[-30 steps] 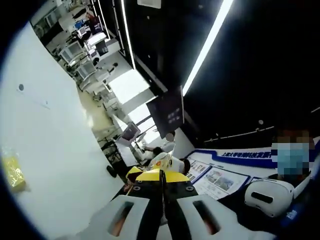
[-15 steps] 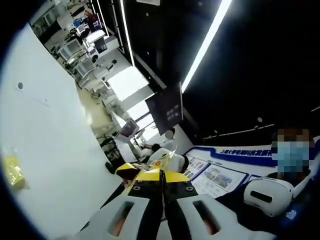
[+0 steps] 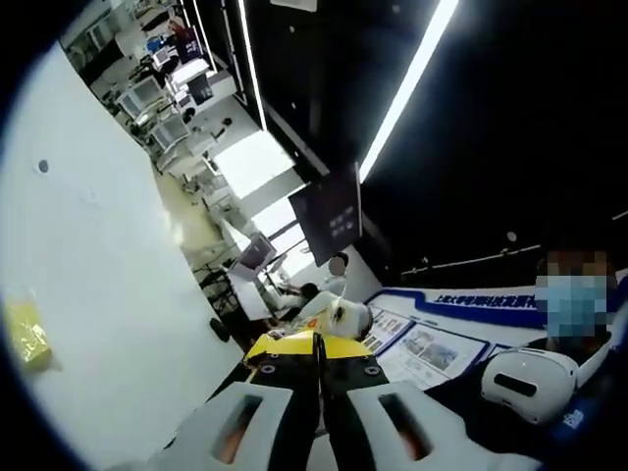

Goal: Compare the silicone blocks by pressing each to a similar depth, holding the contact briefly, and releasing to observe deformation and rebound differences across the visible hardness samples.

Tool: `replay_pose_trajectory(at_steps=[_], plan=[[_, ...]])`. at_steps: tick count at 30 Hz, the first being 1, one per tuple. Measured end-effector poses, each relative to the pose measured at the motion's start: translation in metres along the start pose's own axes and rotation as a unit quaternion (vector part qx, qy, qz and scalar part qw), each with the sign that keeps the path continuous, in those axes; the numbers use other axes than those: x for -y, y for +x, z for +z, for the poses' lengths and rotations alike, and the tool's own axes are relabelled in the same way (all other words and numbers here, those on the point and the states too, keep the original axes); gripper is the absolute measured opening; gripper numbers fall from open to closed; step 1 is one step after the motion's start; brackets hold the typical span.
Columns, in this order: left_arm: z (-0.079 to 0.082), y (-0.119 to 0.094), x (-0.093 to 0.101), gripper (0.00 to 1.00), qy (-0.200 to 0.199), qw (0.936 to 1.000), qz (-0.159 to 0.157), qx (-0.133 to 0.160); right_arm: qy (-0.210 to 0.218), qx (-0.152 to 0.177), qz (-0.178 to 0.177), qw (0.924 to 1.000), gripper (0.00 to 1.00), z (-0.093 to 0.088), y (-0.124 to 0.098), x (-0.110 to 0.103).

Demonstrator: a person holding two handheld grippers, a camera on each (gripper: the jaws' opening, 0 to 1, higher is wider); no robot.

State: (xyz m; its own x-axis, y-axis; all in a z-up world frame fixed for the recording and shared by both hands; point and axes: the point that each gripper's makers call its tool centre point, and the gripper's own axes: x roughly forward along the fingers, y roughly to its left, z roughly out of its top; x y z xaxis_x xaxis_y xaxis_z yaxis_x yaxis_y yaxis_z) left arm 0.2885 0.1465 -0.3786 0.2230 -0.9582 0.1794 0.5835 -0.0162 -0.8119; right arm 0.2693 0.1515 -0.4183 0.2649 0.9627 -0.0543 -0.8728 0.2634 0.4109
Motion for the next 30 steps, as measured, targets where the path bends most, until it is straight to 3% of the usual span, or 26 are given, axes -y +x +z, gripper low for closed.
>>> replay_pose_trajectory(at_steps=[5, 9, 16, 21, 23, 26, 30], plan=[[0.006, -0.002, -0.004, 0.00, 0.053, 0.9982, 0.028, -0.004, -0.046, -0.003, -0.038, 0.9982, 0.13, 0.004, 0.008, 0.011], [0.007, -0.003, -0.009, 0.00, 0.105, 0.9931, 0.052, -0.007, -0.039, -0.016, -0.048, 0.9979, 0.10, 0.001, 0.011, 0.013], [0.003, -0.004, -0.015, 0.00, 0.111, 0.9921, 0.058, -0.015, -0.040, -0.041, -0.066, 0.9961, 0.07, -0.006, 0.010, 0.017], [0.003, -0.004, -0.017, 0.00, 0.152, 0.9855, 0.070, -0.026, -0.051, -0.056, -0.073, 0.9945, 0.07, -0.011, 0.010, 0.022], [0.002, -0.005, -0.019, 0.00, 0.188, 0.9784, 0.077, -0.037, -0.054, -0.061, -0.074, 0.9939, 0.06, -0.012, 0.009, 0.023], [0.005, -0.004, -0.014, 0.00, 0.187, 0.9796, 0.069, -0.026, -0.057, -0.070, -0.077, 0.9929, 0.06, -0.016, 0.010, 0.025], [0.011, -0.005, -0.015, 0.01, 0.204, 0.9762, 0.069, -0.025, -0.053, -0.075, -0.074, 0.9930, 0.06, -0.020, 0.010, 0.024]])
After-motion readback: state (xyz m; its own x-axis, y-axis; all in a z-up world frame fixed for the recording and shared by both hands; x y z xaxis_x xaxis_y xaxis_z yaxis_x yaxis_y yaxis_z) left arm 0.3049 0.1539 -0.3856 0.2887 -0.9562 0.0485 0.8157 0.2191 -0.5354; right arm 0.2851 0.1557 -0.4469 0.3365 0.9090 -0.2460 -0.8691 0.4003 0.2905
